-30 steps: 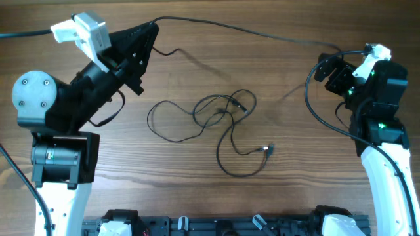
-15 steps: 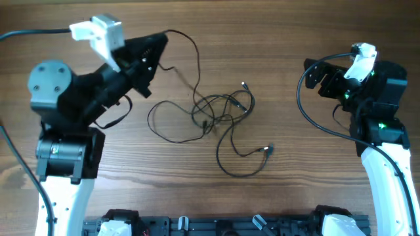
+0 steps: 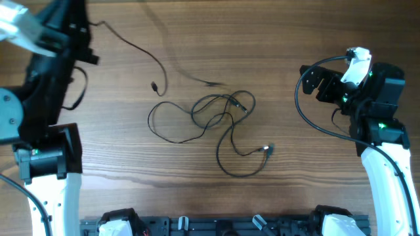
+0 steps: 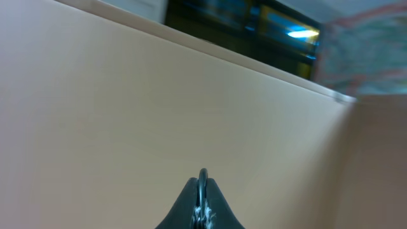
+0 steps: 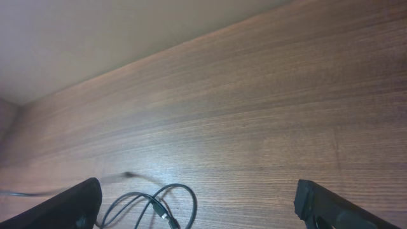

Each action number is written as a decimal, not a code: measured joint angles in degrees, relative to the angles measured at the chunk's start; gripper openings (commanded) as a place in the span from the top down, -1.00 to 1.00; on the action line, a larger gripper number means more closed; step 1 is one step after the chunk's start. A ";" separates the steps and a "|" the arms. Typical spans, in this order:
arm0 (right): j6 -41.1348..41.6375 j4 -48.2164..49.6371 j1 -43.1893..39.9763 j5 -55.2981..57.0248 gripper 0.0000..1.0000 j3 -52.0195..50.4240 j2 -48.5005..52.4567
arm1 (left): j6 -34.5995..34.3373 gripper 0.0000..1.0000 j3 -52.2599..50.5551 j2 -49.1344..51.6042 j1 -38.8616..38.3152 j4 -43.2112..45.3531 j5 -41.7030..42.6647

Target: Untangle cables

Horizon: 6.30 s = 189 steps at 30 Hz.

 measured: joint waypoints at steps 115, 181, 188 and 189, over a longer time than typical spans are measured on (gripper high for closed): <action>-0.15 -5.07 0.00 -0.17 -0.99 0.00 0.00 | 70.62 -0.78 -25.11 30.12 -26.32 -49.11 0.48; -0.17 -6.91 0.00 -0.15 -0.99 0.00 0.04 | 33.31 0.92 35.10 44.92 13.55 -34.71 -16.24; -0.17 -6.91 0.00 -0.13 -0.99 0.00 0.04 | 33.31 0.92 35.10 53.20 11.98 -39.41 -16.24; -0.17 -6.93 0.00 -0.13 -1.00 0.00 0.04 | 33.31 0.92 35.10 54.03 11.21 -39.80 -16.22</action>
